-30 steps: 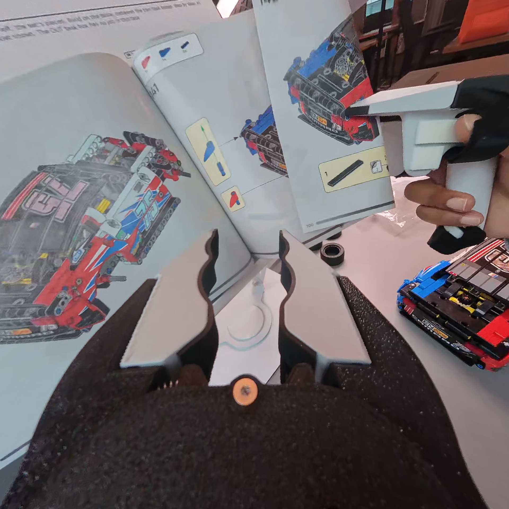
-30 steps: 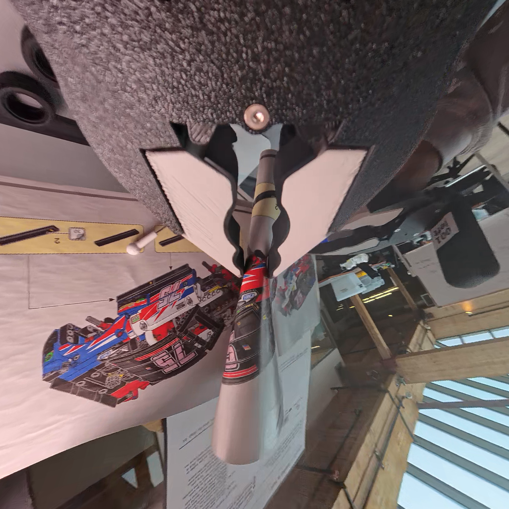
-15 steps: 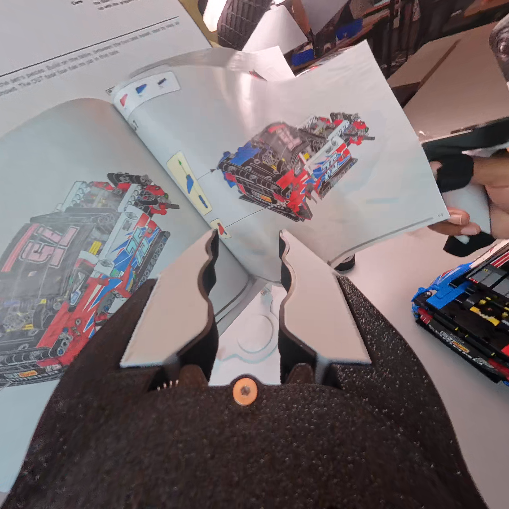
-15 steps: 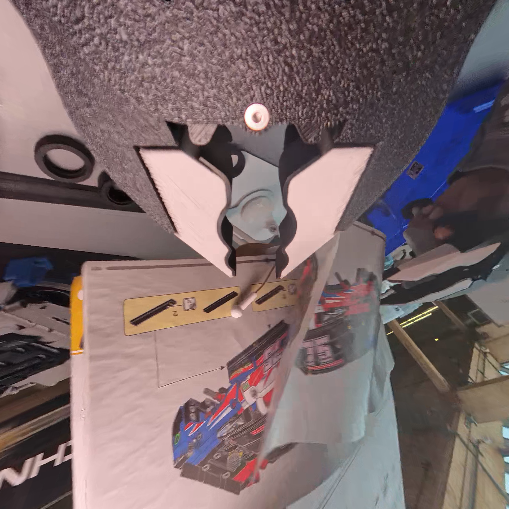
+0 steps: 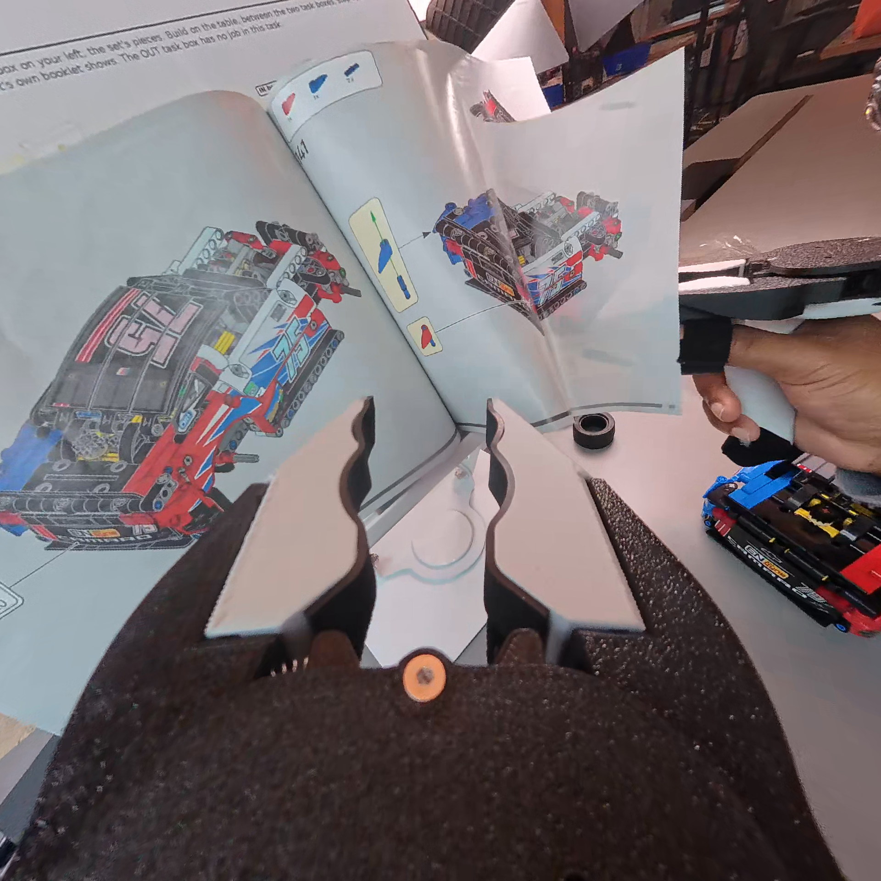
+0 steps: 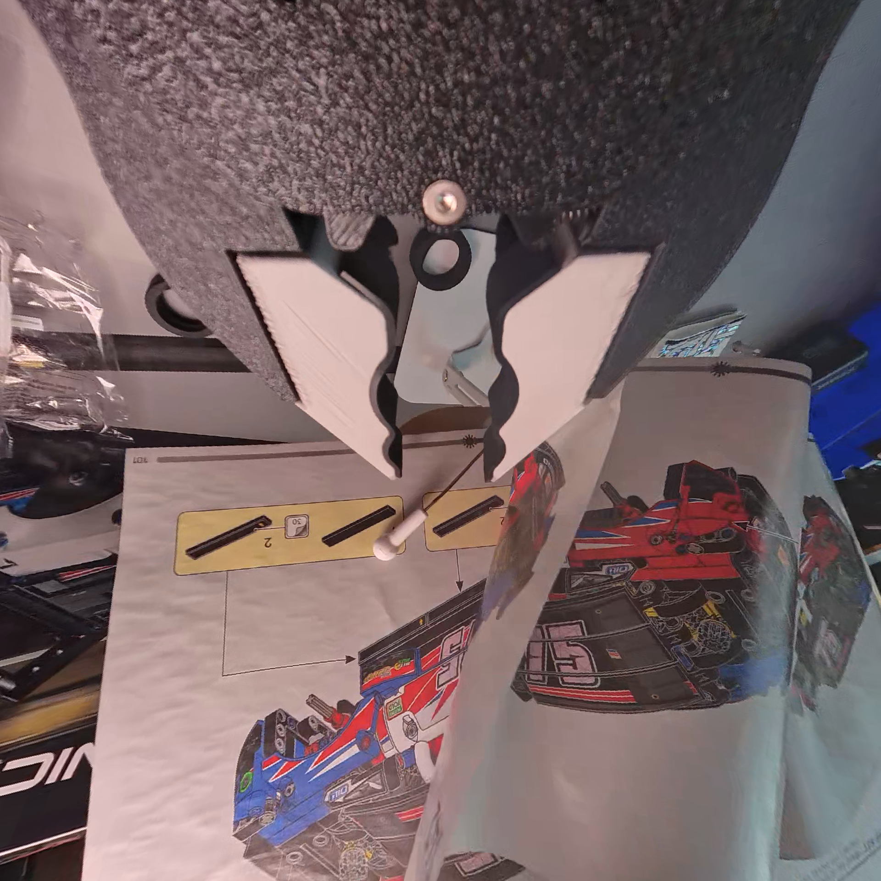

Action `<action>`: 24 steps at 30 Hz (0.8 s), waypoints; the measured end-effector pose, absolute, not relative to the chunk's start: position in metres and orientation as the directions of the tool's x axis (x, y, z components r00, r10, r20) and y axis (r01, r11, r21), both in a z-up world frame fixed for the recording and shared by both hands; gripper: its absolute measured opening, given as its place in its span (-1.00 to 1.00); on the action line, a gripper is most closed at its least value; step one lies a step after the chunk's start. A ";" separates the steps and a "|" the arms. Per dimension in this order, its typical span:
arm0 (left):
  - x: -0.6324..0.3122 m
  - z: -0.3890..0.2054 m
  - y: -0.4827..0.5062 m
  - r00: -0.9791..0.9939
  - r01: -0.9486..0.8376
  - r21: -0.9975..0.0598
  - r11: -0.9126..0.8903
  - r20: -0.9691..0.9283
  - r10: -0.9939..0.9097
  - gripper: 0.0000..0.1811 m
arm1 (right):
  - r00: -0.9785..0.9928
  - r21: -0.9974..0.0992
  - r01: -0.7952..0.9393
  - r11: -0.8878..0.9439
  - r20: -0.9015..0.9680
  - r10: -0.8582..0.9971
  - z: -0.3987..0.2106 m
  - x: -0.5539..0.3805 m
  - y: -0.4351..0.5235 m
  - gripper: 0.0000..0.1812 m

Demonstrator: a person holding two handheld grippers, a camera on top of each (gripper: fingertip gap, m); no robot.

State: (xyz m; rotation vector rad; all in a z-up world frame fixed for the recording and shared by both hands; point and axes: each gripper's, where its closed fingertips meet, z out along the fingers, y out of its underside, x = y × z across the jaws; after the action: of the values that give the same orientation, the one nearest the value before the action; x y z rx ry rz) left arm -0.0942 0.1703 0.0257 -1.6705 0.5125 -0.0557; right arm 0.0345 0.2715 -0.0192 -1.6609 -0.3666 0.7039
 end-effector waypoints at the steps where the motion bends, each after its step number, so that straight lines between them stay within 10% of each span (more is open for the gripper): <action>1: -0.092 0.027 0.171 0.894 -0.305 -0.949 -0.073 -0.259 -0.365 -0.49 | 0.762 -0.964 -0.158 -0.212 -0.256 0.595 -0.017 0.033 0.272 -0.71; 11: -0.075 0.035 0.182 0.862 -0.395 -0.915 -0.079 -0.340 -0.377 -0.65 | 0.728 -0.911 -0.294 -0.290 -0.410 0.549 -0.024 0.040 0.278 -0.94; 24: -0.045 0.020 0.253 0.866 -0.449 -0.866 -0.219 -0.362 -0.345 -0.98 | 0.201 -0.311 -0.736 -0.602 -0.949 0.244 -0.069 0.043 0.270 -0.96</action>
State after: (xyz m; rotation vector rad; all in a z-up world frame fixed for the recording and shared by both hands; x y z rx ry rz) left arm -0.0448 0.2529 0.0197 -1.8289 0.5976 0.1071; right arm 0.0425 0.2700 -0.0688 -1.6662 0.4695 1.5244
